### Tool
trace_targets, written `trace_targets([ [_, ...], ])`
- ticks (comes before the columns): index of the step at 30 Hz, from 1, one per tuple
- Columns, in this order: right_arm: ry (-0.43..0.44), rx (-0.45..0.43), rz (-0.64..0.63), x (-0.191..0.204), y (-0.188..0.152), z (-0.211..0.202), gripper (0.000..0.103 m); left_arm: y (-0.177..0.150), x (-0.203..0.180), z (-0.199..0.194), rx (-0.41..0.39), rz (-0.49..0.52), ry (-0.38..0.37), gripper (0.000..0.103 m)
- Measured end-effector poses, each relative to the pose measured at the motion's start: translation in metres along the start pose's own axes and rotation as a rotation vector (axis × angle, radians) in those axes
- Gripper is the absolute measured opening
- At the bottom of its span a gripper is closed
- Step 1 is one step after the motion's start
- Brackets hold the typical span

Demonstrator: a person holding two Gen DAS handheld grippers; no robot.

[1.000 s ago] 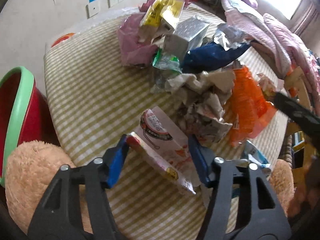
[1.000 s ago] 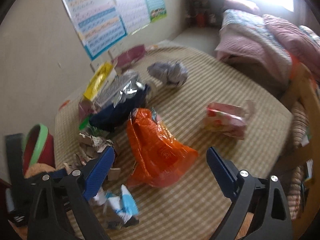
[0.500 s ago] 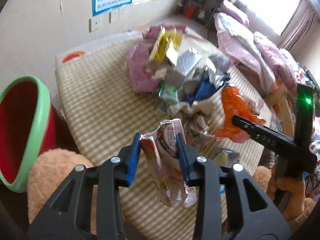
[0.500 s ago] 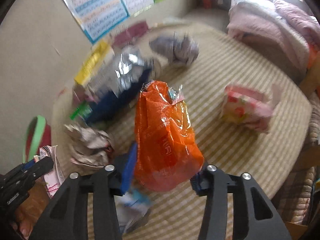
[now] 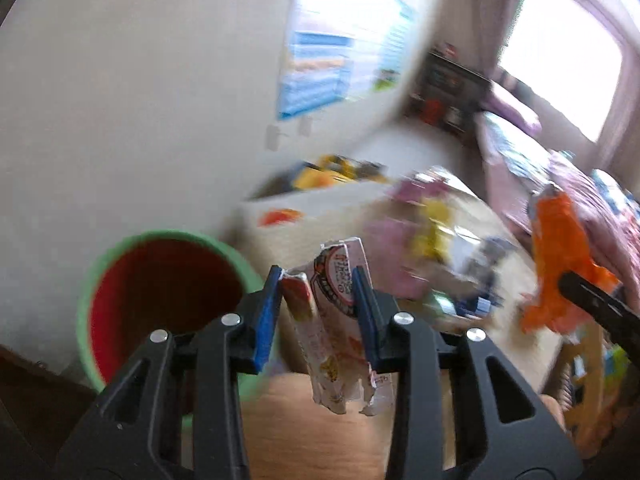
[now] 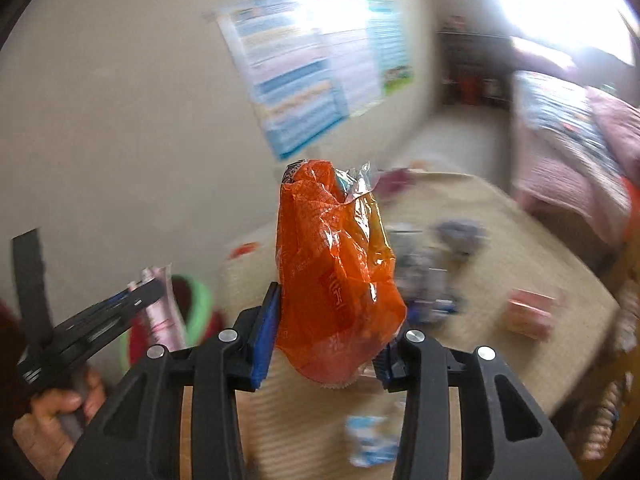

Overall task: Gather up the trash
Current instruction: 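Carry both items to the red bucket and open both tools to drop them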

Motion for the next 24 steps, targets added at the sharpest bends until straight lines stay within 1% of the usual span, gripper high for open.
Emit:
trace_targets([
  [1, 0.037, 0.017, -0.025, 0.020, -0.001, 0.009, 0.039, 0.000, 0.014, 0.000, -0.004, -0.016, 0.026, 0.034],
  [2, 0.066, 0.034, -0.046, 0.037, -0.002, 0.018, 0.039, -0.001, 0.039, 0.002, 0.000, -0.050, 0.065, 0.034],
  [4, 0.117, 0.073, -0.087, 0.069, -0.007, 0.036, 0.039, -0.006, 0.066, 0.003, 0.012, -0.100, 0.100, 0.034],
  [5, 0.141, 0.096, -0.108, 0.084, -0.011, 0.047, 0.039, -0.012, 0.088, 0.006, 0.026, -0.137, 0.131, 0.034],
  [9, 0.226, 0.172, -0.178, 0.136, -0.022, 0.082, 0.039, -0.028, 0.140, 0.014, 0.060, -0.215, 0.202, 0.034],
  [12, 0.258, 0.228, -0.213, 0.163, -0.032, 0.105, 0.039, -0.038, 0.167, 0.019, 0.085, -0.258, 0.229, 0.034],
  [16, 0.263, 0.270, -0.244, 0.184, -0.042, 0.128, 0.039, -0.049, 0.179, 0.029, 0.111, -0.293, 0.238, 0.034],
  [20, 0.262, 0.267, -0.260, 0.200, -0.041, 0.135, 0.040, -0.055, 0.184, 0.035, 0.130, -0.299, 0.229, 0.034],
  [23, 0.265, 0.258, -0.250, 0.206, -0.038, 0.142, 0.044, -0.056, 0.184, 0.037, 0.129, -0.299, 0.234, 0.037],
  [24, 0.266, 0.256, -0.245, 0.206, -0.039, 0.139, 0.049, -0.056, 0.184, 0.038, 0.130, -0.300, 0.238, 0.040],
])
Point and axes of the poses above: each gripper's, at about its wrist camera, not at the fingertips, and z roughly the way its jaws point, x to its left, y to its top, the point moved 8 cm from there along z, roughly the way its jaws point
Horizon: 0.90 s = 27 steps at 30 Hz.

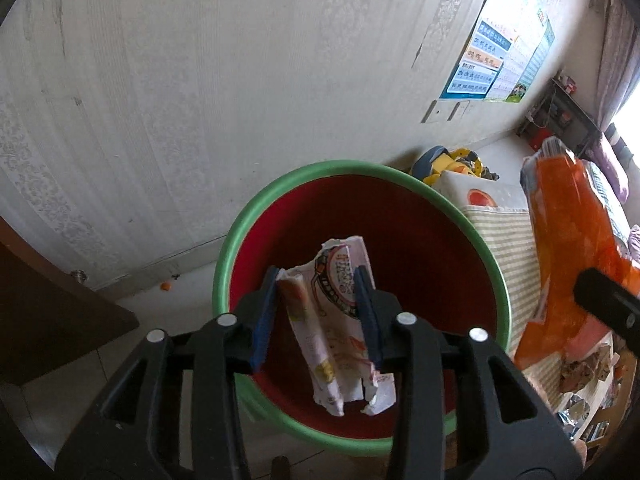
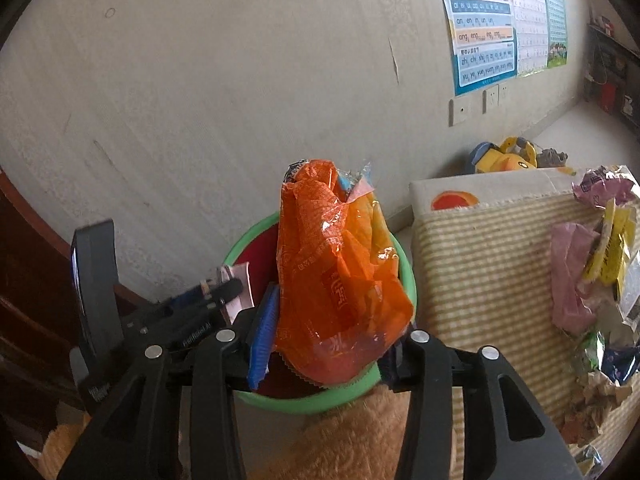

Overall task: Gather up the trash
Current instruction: 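Carry both items to the red bucket and open both tools to drop them, then grasp the blue-white chip bag with the left tool while the right tool grasps the strawberry carton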

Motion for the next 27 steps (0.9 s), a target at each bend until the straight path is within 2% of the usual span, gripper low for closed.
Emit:
trace_targets([
  [1, 0.002, -0.004, 0.006, 0.000, 0.002, 0.000, 0.062, 0.001, 0.000, 0.002, 0.004, -0.001, 0.010, 0.045],
  [2, 0.000, -0.014, 0.009, 0.000, 0.003, -0.002, 0.068, 0.001, 0.001, 0.003, 0.008, -0.001, 0.012, 0.056],
  [3, 0.000, -0.025, 0.011, -0.001, 0.006, -0.004, 0.073, 0.000, 0.003, 0.000, 0.006, -0.004, 0.012, 0.063],
  [5, -0.004, -0.048, 0.020, -0.005, 0.007, -0.014, 0.072, 0.001, 0.004, -0.002, -0.004, -0.016, 0.016, 0.068],
  [9, -0.040, -0.084, 0.063, -0.029, 0.003, -0.043, 0.072, 0.000, -0.001, -0.008, -0.006, -0.012, 0.005, 0.068],
  [12, -0.101, -0.108, 0.113, -0.063, -0.008, -0.071, 0.073, -0.001, -0.013, -0.011, -0.012, 0.008, -0.010, 0.071],
  [15, -0.201, -0.159, 0.182, -0.108, -0.023, -0.113, 0.074, -0.002, -0.028, -0.014, -0.016, 0.037, -0.022, 0.071],
  [18, -0.340, -0.206, 0.270, -0.165, -0.045, -0.155, 0.077, -0.004, -0.047, -0.021, -0.022, 0.070, -0.043, 0.071],
  [23, -0.504, -0.246, 0.483, -0.255, -0.104, -0.215, 0.077, -0.017, -0.106, -0.042, -0.038, 0.182, -0.122, 0.071],
  [27, -0.566, -0.260, 0.596, -0.295, -0.144, -0.244, 0.077, -0.042, -0.172, -0.060, -0.033, 0.336, -0.220, 0.071],
])
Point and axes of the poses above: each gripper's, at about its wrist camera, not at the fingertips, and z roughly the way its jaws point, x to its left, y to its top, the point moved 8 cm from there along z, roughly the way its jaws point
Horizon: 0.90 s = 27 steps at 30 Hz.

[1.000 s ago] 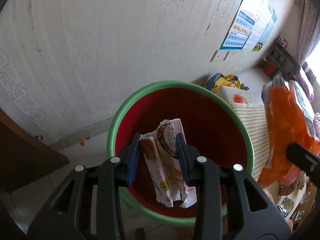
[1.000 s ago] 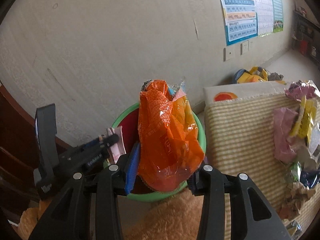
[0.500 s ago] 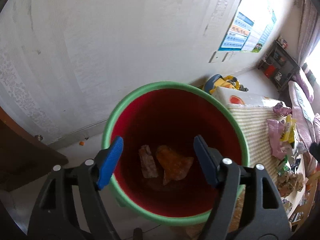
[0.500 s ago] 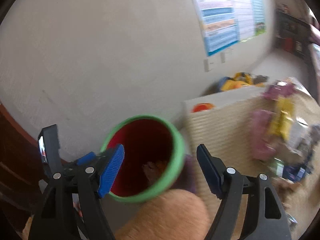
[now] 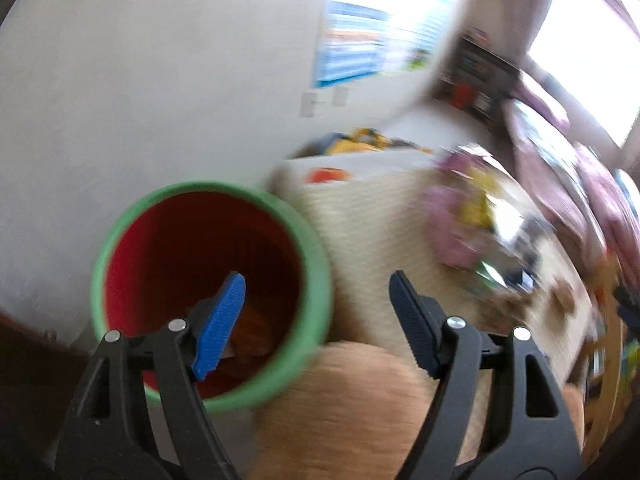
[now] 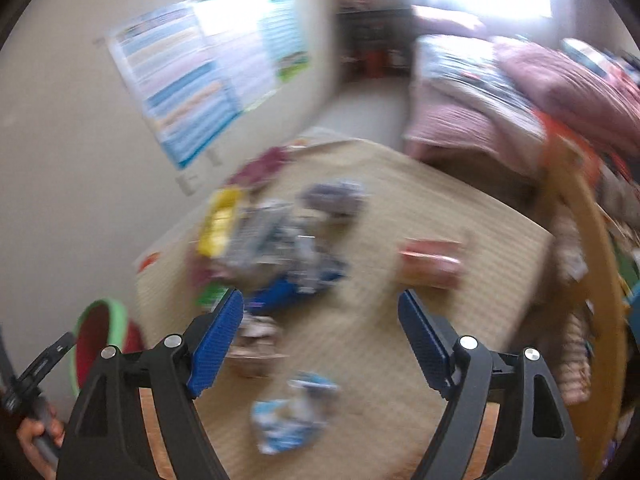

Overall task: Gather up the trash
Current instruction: 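Grasp the blue-white chip bag with the left tool while the right tool grasps the strawberry carton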

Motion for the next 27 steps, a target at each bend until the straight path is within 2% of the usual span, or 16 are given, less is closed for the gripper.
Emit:
trace_targets([
  [4, -0.020, 0.005, 0.068, -0.041, -0.010, -0.003, 0.077, -0.023, -0.082, 0.003, 0.045, 0.178, -0.128, 0.075],
  [5, -0.023, 0.008, 0.076, -0.048, -0.012, -0.002, 0.077, -0.035, -0.111, 0.006, 0.080, 0.238, -0.184, 0.076],
  [9, -0.028, 0.028, 0.110, -0.070, -0.022, 0.005, 0.077, -0.072, -0.177, 0.017, 0.169, 0.385, -0.290, 0.076],
  [13, -0.023, 0.050, 0.141, -0.087, -0.022, 0.021, 0.077, -0.103, -0.228, 0.041, 0.226, 0.538, -0.292, 0.077],
  [17, -0.025, 0.068, 0.102, -0.088, -0.008, 0.047, 0.082, -0.135, -0.247, 0.063, 0.311, 0.600, -0.277, 0.076],
  [19, -0.019, 0.086, 0.103, -0.087, -0.001, 0.064, 0.082, -0.152, -0.248, 0.072, 0.373, 0.616, -0.277, 0.056],
  [20, -0.016, 0.097, 0.108, -0.086, 0.002, 0.073, 0.082, -0.158, -0.246, 0.073, 0.382, 0.624, -0.266, 0.052],
  [23, -0.048, 0.124, 0.084, -0.081, 0.008, 0.101, 0.085, -0.155, -0.244, 0.062, 0.356, 0.616, -0.293, 0.032],
  [24, -0.067, 0.134, 0.071, -0.080, 0.008, 0.109, 0.087, -0.149, -0.242, 0.056, 0.340, 0.600, -0.302, 0.029],
  [27, -0.111, 0.179, 0.057, -0.079, 0.005, 0.133, 0.087, -0.131, -0.235, 0.038, 0.266, 0.574, -0.299, 0.028],
])
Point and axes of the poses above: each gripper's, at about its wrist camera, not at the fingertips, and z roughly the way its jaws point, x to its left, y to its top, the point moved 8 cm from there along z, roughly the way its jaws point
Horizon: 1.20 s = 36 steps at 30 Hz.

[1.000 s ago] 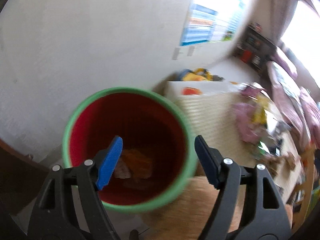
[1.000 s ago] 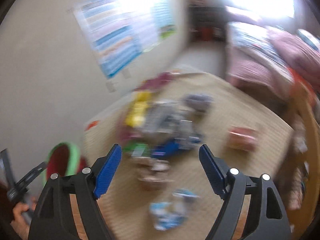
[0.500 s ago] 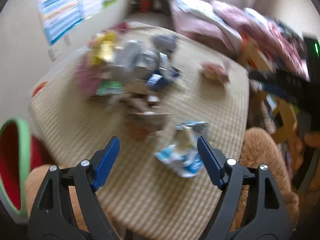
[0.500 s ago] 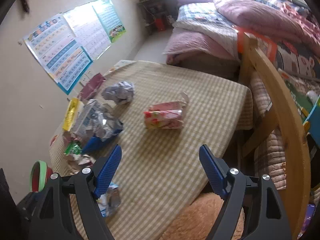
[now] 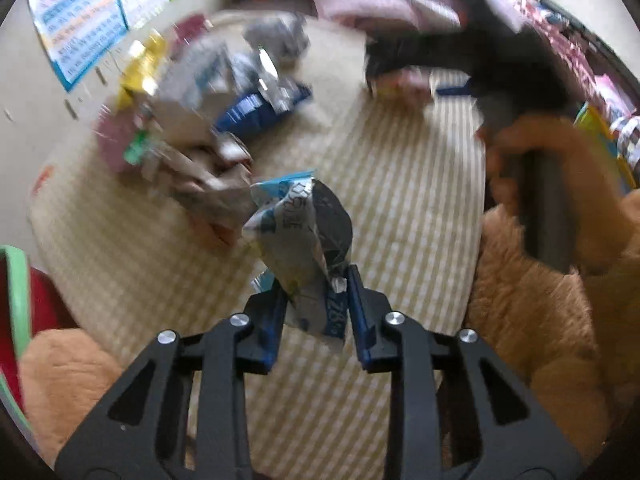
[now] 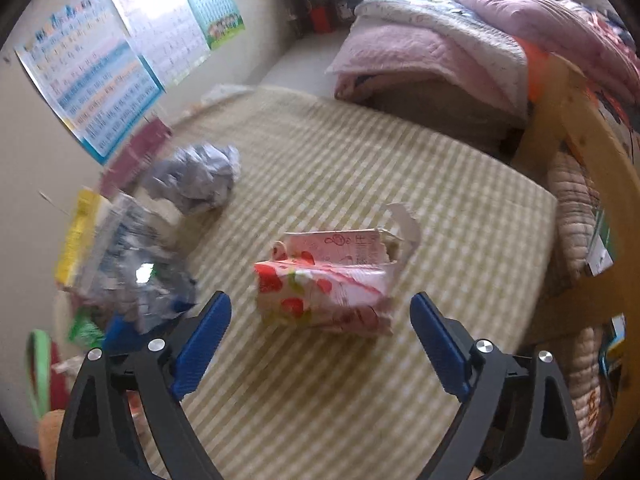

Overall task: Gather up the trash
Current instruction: 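Grasp the blue-white chip bag with the left tool while the right tool grasps the strawberry carton, then carry both items over the red bucket and open both tools to drop them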

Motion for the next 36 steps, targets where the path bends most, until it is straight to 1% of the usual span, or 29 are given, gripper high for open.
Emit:
trace_targets([
  [1, -0.001, 0.014, 0.006, -0.001, -0.001, 0.006, 0.082, 0.003, 0.005, -0.008, -0.019, -0.012, 0.009, 0.028],
  [2, 0.018, 0.021, 0.023, -0.002, -0.002, 0.009, 0.074, 0.005, 0.008, -0.012, -0.030, -0.023, 0.012, 0.028],
  [3, 0.031, 0.015, 0.031, -0.002, -0.002, 0.007, 0.072, 0.007, 0.011, -0.017, -0.043, -0.041, 0.014, 0.028],
  [5, 0.083, -0.014, 0.039, 0.000, -0.003, -0.004, 0.071, 0.010, 0.022, -0.026, -0.067, -0.079, 0.024, 0.028],
  [8, 0.116, -0.060, 0.010, 0.007, -0.010, -0.032, 0.071, 0.016, 0.036, -0.035, -0.088, -0.123, 0.051, 0.027],
  [12, 0.160, -0.126, 0.014, 0.016, -0.024, -0.072, 0.071, 0.026, 0.051, -0.048, -0.125, -0.173, 0.060, 0.027],
  [16, 0.176, -0.182, 0.018, 0.022, -0.038, -0.106, 0.071, 0.038, 0.059, -0.066, -0.178, -0.187, 0.064, 0.027],
  [18, 0.185, -0.205, -0.010, 0.034, -0.042, -0.121, 0.071, 0.041, 0.066, -0.074, -0.204, -0.197, 0.074, 0.027],
  [22, 0.188, -0.259, -0.072, 0.062, -0.036, -0.148, 0.072, 0.042, 0.079, -0.085, -0.238, -0.222, 0.096, 0.027],
  [25, 0.205, -0.279, -0.110, 0.080, -0.035, -0.160, 0.072, 0.041, 0.089, -0.093, -0.260, -0.240, 0.112, 0.027],
  [28, 0.196, -0.297, -0.156, 0.096, -0.037, -0.167, 0.072, 0.041, 0.100, -0.104, -0.287, -0.256, 0.146, 0.027],
  [36, 0.211, -0.307, -0.199, 0.121, -0.043, -0.178, 0.072, 0.035, 0.133, -0.126, -0.334, -0.309, 0.214, 0.027],
])
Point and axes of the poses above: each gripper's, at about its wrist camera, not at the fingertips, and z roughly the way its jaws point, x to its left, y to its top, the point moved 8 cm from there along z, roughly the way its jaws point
